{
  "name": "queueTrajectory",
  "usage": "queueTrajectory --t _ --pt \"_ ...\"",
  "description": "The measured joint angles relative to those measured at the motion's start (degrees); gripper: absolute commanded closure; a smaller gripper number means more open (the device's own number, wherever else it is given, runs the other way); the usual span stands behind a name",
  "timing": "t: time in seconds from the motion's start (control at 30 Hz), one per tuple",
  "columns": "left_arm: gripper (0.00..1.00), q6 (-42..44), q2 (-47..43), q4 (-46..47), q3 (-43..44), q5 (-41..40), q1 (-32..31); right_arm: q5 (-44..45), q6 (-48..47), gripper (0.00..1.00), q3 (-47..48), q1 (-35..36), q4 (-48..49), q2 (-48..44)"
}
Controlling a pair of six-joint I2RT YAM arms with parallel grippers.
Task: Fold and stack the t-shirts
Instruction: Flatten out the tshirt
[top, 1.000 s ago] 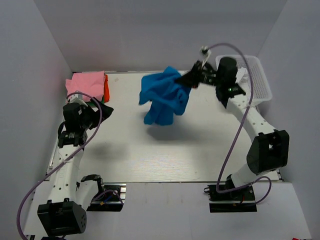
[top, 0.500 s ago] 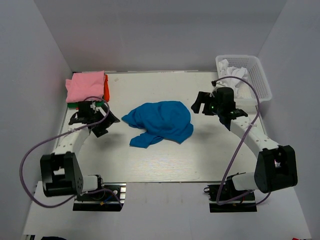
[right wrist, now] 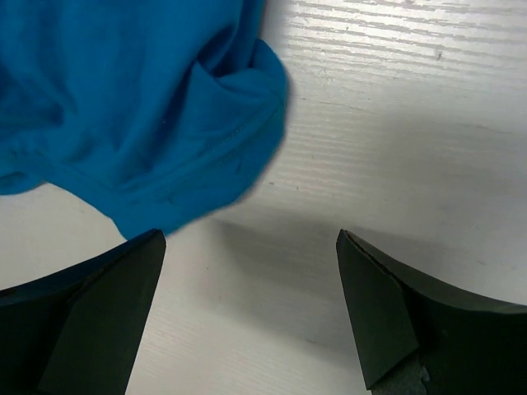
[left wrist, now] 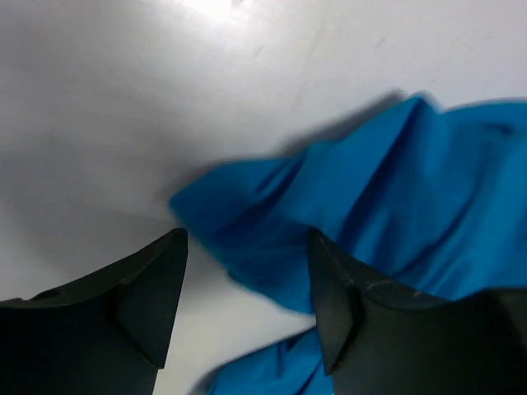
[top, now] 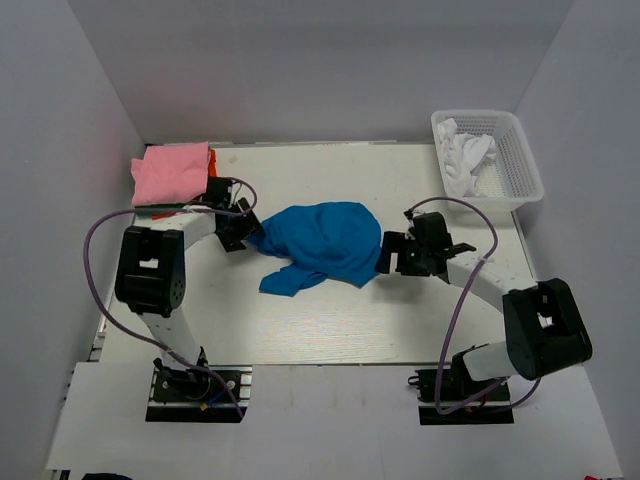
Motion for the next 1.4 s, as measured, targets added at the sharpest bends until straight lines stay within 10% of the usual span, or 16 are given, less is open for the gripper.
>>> queueTrajectory --t 0.17,0.2,0.33,0.63,0.93,1.07,1.4 --pt "0.76 -1.5 6.6 -1.4 7.4 -2.8 -3.1 -0.1 1.4 0.26 1.5 0.7 5.2 5.9" --pt "1.00 -1.5 7.5 -1.2 8.4 -3.5 -3.5 -0.2 1.6 0.44 2.3 0.9 6.3 7.5" --pt "1.00 -1.5 10.3 -2.1 11.8 -4.2 -4.6 -1.2 2.8 1.00 6.2 1.3 9.2 14.5" --pt "1.00 2.0 8.8 -5.1 20.0 -6.8 -5.2 -0.8 1.7 1.00 21.4 1.3 1.5 17.5" --pt "1.00 7.1 12.4 -12.9 80.8 -12.9 -3.4 11.6 -4.4 1.00 73.7 -0.4 -11.7 19.3" --pt "1.00 8.6 -7.8 -7.9 63.4 -18.0 -2.4 13.1 -6.5 1.00 77.7 -1.5 -11.6 13.9" --pt "1.00 6.2 -35.6 -5.2 18.3 -21.7 -2.9 8.6 -4.1 1.00 31.8 -2.0 -10.2 -5.3"
